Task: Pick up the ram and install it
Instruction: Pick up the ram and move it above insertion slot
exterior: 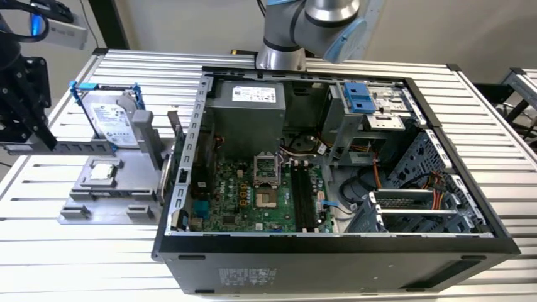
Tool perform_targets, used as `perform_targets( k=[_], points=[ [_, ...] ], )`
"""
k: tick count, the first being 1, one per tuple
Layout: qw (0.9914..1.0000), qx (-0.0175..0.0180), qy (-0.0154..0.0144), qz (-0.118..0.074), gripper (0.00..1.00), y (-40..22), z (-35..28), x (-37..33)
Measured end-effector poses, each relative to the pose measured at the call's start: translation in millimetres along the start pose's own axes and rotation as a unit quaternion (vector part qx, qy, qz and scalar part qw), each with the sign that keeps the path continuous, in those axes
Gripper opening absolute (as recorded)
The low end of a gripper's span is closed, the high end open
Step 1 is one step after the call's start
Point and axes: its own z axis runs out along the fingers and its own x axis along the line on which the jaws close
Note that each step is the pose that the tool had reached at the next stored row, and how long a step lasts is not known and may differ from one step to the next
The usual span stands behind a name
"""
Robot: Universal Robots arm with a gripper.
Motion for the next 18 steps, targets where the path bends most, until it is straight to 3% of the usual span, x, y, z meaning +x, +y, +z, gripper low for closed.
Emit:
perform_targets(
  k=[8,18],
  points=[
    [1.00000,0.0001,-0.0001,0.000,0.00,0.3,-14.6,-0.3],
    [1.00000,0.0000,-0.0006,0.000,0.00,-0.2,-15.4,-0.4]
  ],
)
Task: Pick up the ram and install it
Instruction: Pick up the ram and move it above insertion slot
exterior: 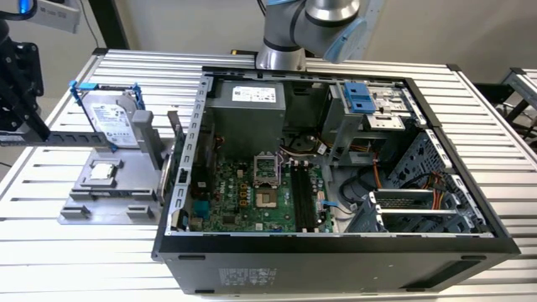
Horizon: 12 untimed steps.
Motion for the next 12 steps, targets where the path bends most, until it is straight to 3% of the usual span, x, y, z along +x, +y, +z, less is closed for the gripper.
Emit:
perform_targets(
  k=[4,12],
  points=[
    [1.00000,0.0000,0.0000,0.000,0.00,-6.8,-0.1,-0.1],
    [1.00000,-0.0001,0.0000,0.000,0.00,-35.1,-0.6,-0.2]
  ],
)
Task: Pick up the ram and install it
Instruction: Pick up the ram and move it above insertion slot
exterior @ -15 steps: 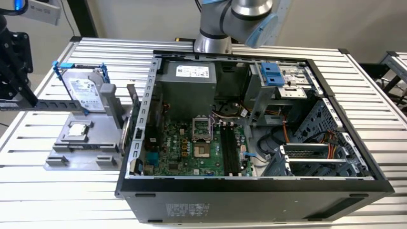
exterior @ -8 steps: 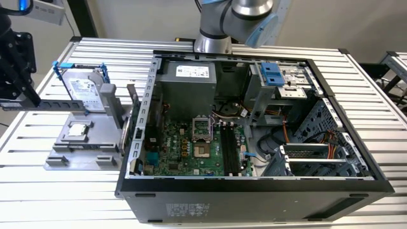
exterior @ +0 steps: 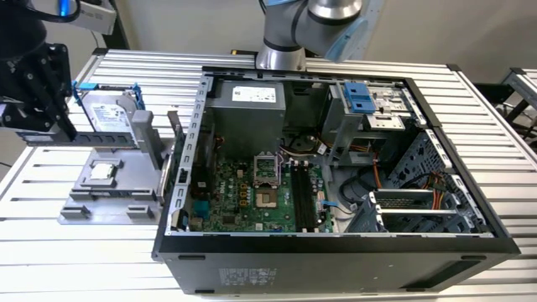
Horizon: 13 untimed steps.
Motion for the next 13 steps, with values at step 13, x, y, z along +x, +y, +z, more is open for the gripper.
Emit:
perform_targets(
  k=[13],
  points=[
    [1.00000,-0.0005,0.0000,0.000,0.00,-53.5,-1.2,-0.2]
  ],
)
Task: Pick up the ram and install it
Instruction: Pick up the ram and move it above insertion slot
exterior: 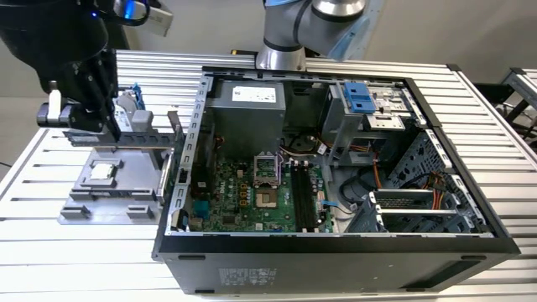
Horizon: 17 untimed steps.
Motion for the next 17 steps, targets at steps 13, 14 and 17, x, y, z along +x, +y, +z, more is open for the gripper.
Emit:
perform_targets(
  k=[13,14,17],
  points=[
    [1.00000,-0.0005,0.0000,0.000,0.00,-55.6,-1.2,-0.2],
    [1.00000,-0.0006,0.0000,0.000,0.00,-59.9,-1.3,-0.2],
    [1.00000,-0.0007,0.0000,0.000,0.00,-71.9,-1.6,-0.2]
  ],
)
